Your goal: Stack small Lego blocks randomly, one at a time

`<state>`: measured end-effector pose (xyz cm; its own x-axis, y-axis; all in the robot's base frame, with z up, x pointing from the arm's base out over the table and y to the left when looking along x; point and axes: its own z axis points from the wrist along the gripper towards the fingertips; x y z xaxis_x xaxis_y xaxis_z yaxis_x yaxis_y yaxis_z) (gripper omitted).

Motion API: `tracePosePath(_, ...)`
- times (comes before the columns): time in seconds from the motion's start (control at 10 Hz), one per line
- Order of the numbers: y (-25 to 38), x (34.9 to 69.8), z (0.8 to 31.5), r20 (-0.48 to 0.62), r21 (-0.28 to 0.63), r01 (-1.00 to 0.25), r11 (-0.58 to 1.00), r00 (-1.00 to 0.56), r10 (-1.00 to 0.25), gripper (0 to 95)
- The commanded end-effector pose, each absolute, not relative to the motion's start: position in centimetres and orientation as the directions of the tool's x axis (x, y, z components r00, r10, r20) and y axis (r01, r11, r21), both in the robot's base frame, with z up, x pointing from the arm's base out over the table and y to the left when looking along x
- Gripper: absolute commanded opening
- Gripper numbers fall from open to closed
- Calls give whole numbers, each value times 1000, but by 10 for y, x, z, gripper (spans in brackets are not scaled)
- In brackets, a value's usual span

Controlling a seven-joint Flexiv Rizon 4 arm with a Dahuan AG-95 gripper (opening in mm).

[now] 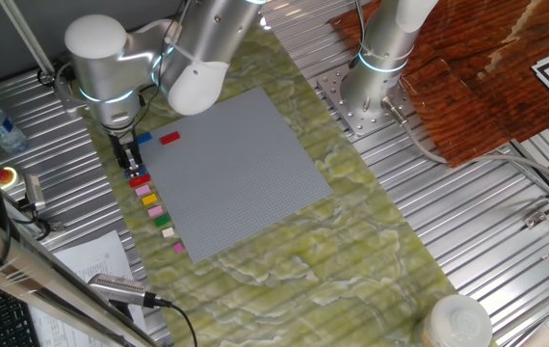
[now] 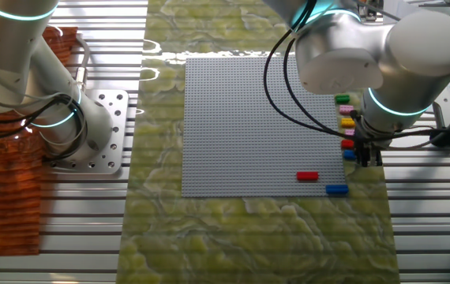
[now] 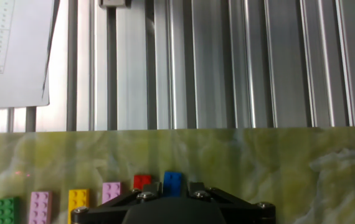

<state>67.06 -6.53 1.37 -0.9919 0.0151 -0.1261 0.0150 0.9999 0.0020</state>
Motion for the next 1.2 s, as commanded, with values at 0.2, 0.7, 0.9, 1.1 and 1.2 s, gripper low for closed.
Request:
tracePosePath(0.2, -65, 671, 13, -129, 2, 16, 1000, -992, 16, 190)
tracePosePath(0.7, -66, 670, 12, -122, 5, 33, 999, -992, 34, 190)
tracePosePath(0.9, -67, 668, 10, -120, 5, 39, 999, -992, 40, 190)
tracePosePath(1.1, -68, 665, 8, -121, 5, 37, 999, -992, 37, 190)
tracePosePath(1.2, -68, 665, 8, -122, 5, 36, 999, -992, 36, 190)
